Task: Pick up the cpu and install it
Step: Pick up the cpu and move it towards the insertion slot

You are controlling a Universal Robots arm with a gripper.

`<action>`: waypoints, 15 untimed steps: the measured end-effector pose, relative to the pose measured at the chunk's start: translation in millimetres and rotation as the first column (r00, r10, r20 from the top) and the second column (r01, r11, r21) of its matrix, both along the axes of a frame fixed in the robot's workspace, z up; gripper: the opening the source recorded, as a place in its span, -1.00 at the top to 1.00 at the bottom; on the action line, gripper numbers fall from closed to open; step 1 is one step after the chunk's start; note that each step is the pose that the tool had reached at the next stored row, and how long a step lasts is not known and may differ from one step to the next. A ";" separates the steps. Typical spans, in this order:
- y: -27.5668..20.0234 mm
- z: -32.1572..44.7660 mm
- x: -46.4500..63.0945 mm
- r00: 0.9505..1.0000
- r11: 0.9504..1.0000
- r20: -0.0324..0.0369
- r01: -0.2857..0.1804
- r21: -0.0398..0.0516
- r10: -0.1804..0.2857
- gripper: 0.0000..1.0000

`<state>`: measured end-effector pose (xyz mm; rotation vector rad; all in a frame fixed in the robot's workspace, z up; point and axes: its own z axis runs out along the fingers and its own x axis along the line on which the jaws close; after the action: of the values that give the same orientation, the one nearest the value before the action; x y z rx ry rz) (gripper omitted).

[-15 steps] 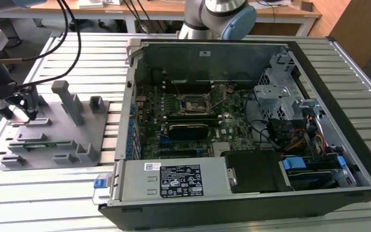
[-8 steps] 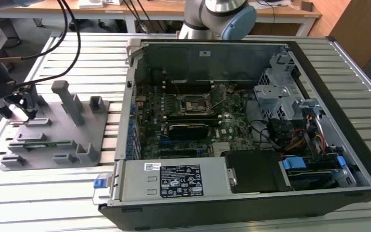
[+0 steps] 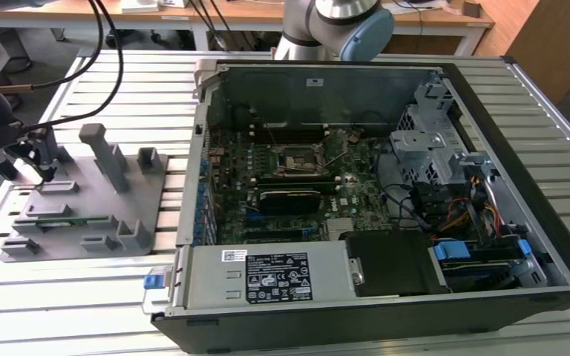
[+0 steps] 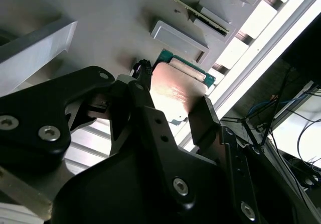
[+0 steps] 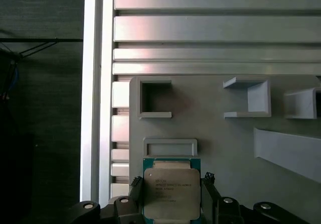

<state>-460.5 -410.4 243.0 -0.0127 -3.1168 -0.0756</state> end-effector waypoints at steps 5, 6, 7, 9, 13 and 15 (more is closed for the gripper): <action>0.0 1.9 0.0 1.000 1.000 0.000 0.000 0.000 0.000 -0.08; 0.0 2.3 0.0 1.000 1.000 0.000 0.000 0.000 0.000 -0.08; 0.0 2.7 0.0 1.000 1.000 0.000 0.000 0.000 0.000 -0.08; 0.0 3.4 0.0 1.000 1.000 0.000 0.000 0.000 0.000 -0.08; 0.0 5.0 0.0 1.000 1.000 0.000 0.000 0.000 0.000 -0.08; 0.0 5.7 0.0 1.000 1.000 0.000 0.000 0.000 0.000 -0.08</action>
<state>-460.5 -410.4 248.7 -0.0127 -3.1168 -0.0756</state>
